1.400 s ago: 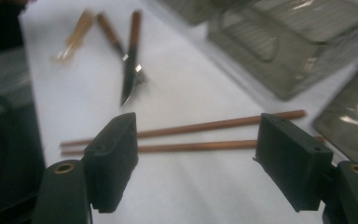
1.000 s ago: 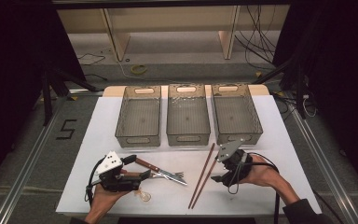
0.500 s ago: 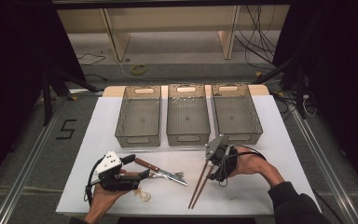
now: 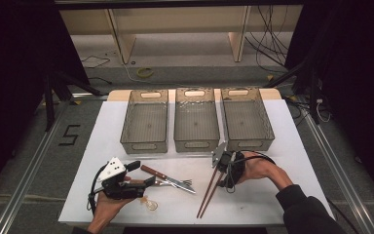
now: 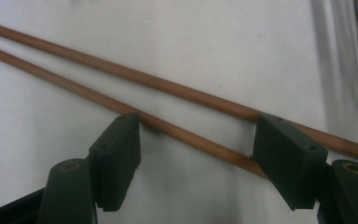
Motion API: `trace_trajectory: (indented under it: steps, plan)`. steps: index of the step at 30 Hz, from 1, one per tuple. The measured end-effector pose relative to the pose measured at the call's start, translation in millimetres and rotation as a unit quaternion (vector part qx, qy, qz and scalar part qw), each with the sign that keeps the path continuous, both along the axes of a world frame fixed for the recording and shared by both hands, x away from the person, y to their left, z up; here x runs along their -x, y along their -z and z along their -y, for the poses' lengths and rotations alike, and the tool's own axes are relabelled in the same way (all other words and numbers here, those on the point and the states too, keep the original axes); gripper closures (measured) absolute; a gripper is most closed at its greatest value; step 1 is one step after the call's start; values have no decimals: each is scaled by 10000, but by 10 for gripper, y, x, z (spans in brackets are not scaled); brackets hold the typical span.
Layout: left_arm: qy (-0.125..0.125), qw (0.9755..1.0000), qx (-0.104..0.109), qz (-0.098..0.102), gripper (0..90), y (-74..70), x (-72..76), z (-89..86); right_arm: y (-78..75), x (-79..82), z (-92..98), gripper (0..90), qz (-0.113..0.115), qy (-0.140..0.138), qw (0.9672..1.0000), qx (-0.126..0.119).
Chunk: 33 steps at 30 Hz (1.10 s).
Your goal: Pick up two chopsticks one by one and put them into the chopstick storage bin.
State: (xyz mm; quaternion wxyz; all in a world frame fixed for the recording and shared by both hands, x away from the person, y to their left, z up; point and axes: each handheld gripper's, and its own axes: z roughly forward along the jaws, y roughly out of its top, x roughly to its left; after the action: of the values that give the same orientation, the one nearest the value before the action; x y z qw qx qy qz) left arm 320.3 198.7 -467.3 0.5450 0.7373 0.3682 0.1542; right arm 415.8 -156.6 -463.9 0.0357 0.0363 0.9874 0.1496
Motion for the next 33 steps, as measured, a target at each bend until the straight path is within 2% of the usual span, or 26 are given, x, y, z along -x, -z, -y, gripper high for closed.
trace_trajectory:
  steps: [8, 9, 12, 13, 19, 20, 22, 23, 26, 27, 33]
  plan:
    - [4, 10000, -5, 10, 166, -3, 2, 2, -11, -15, -34, 346, -142, -130, 9996, 227]
    - [6, 10000, -6, 10, 166, -4, 2, 1, -20, -13, -39, 348, -227, -45, 9994, 273]
    - [7, 10000, -4, 4, 166, -3, 1, -1, -24, -28, -50, 351, -296, -40, 9990, 341]
    - [10, 10000, -10, 13, 166, -5, 3, 0, -25, -40, -54, 352, -271, -107, 9989, 356]
    - [7, 10000, -23, 12, 166, -6, 3, -3, -23, -22, -45, 357, -302, -63, 9988, 372]
    - [7, 10000, -23, 8, 166, -6, 2, -3, -34, -9, -46, 357, -339, -48, 9983, 464]
    - [8, 10000, -26, 15, 167, -5, 2, 2, -24, 4, -56, 359, -227, -188, 9984, 487]
    - [8, 10000, -26, 15, 166, -5, 2, 2, -27, 12, -61, 362, -242, -143, 9982, 525]
    - [11, 10000, -33, 17, 166, -6, 5, 5, -39, 17, -65, 386, -269, -217, 9974, 627]
    - [13, 10000, -35, 20, 167, -6, 5, 4, -31, 14, -65, 398, -236, -286, 9976, 582]
    - [10, 10000, -40, 21, 167, -7, 5, 3, -56, 64, -87, 498, -300, -265, 9962, 768]
